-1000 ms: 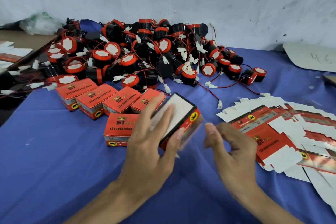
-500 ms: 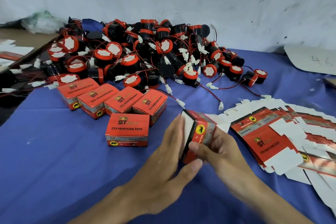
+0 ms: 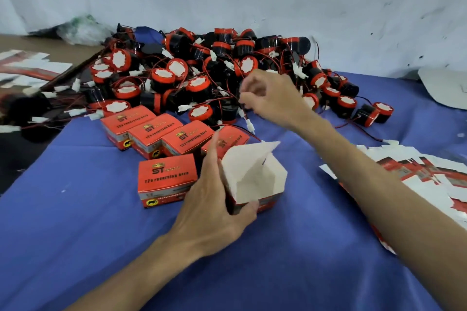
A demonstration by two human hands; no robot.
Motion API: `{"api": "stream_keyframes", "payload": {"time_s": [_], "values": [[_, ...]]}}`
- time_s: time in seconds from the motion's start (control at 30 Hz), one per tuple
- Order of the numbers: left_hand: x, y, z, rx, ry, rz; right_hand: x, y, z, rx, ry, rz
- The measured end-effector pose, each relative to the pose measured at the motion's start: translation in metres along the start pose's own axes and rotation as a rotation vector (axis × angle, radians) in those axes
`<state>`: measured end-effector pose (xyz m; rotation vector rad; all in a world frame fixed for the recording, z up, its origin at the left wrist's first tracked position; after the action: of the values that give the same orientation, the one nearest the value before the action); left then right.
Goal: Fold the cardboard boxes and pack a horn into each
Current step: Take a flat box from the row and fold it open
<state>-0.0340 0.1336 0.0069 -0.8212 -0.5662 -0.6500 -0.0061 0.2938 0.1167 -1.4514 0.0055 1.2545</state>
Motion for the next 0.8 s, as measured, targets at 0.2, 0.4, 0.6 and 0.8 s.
{"api": "stream_keyframes", "payload": {"time_s": [0.2, 0.4, 0.6, 0.8], "values": [[-0.004, -0.016, 0.002, 0.2, 0.068, 0.013, 0.011, 0.134, 0.076, -0.389, 0.061, -0.553], [-0.007, -0.016, 0.007, 0.242, 0.094, -0.015, 0.041, 0.086, 0.038, -0.234, -0.117, -0.614], [0.003, -0.009, 0.011, 0.166, 0.246, 0.012, 0.091, -0.023, -0.03, 0.183, 0.206, 0.277], [0.006, -0.003, 0.013, 0.076, 0.195, 0.037, 0.068, -0.058, -0.081, -0.007, 0.119, 0.842]]}}
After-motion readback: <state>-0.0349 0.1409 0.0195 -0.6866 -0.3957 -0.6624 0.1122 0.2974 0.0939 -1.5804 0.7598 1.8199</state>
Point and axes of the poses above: each hand's wrist, its own z-axis towards the middle knuckle, its own y-axis out of the palm, x = y × z, the point moved 7 cm from there along z, towards the middle knuckle, and after that the axes turned 13 degrees about y, right-handed, at the moved point
